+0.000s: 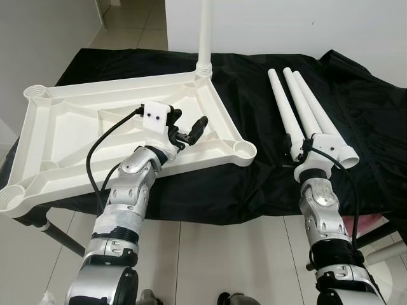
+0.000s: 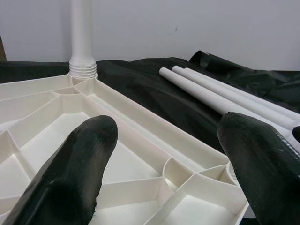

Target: Building children table

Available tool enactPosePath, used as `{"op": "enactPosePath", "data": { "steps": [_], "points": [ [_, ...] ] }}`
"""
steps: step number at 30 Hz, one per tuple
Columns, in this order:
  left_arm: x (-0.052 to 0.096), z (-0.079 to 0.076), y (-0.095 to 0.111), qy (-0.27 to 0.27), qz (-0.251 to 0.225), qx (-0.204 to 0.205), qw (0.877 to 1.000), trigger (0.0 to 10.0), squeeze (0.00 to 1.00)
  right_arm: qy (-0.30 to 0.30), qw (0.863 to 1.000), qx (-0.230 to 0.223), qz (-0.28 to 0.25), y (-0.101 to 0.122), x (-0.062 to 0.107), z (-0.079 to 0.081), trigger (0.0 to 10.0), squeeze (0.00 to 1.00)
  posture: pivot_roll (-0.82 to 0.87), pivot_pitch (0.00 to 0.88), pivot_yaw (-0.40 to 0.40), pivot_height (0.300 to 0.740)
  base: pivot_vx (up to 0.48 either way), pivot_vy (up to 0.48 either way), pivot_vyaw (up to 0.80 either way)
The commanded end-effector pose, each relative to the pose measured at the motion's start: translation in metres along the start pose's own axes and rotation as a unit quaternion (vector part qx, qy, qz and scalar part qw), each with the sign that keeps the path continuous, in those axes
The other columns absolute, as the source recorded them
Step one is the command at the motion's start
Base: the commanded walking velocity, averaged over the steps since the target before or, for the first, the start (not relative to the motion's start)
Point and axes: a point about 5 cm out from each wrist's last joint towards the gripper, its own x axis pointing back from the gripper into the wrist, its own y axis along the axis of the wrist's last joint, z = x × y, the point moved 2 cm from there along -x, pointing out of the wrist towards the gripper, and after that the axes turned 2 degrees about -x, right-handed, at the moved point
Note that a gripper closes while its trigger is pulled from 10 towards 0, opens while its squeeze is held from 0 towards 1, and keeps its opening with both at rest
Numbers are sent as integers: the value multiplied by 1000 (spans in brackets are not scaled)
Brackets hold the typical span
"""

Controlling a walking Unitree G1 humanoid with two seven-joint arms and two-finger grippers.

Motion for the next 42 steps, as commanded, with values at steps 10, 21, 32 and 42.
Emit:
{"op": "enactPosePath", "data": {
  "steps": [10, 21, 32, 42],
  "points": [
    [3, 2, -3, 4, 13, -14, 1000, 10000, 0, 3, 998, -29, 52, -14, -18, -8, 10000, 0, -44, 69, 1, 740, 0, 0, 0],
    [1, 3, 1, 16, 8, -15, 1000, 10000, 0, 63, 992, -35, 102, -25, -29, 11, 10000, 0, -24, 70, -3, 740, 0, 0, 0],
    [3, 5, 2, 22, 6, -20, 1000, 10000, 0, 70, 989, -38, 124, -33, -31, 16, 10000, 0, -11, 68, -9, 740, 0, 0, 0],
    [3, 5, 4, 26, 3, -19, 999, 10000, 0, 69, 988, -43, 132, -35, -32, 15, 10000, 0, -4, 65, -15, 740, 0, 0, 0]
  ]
}}
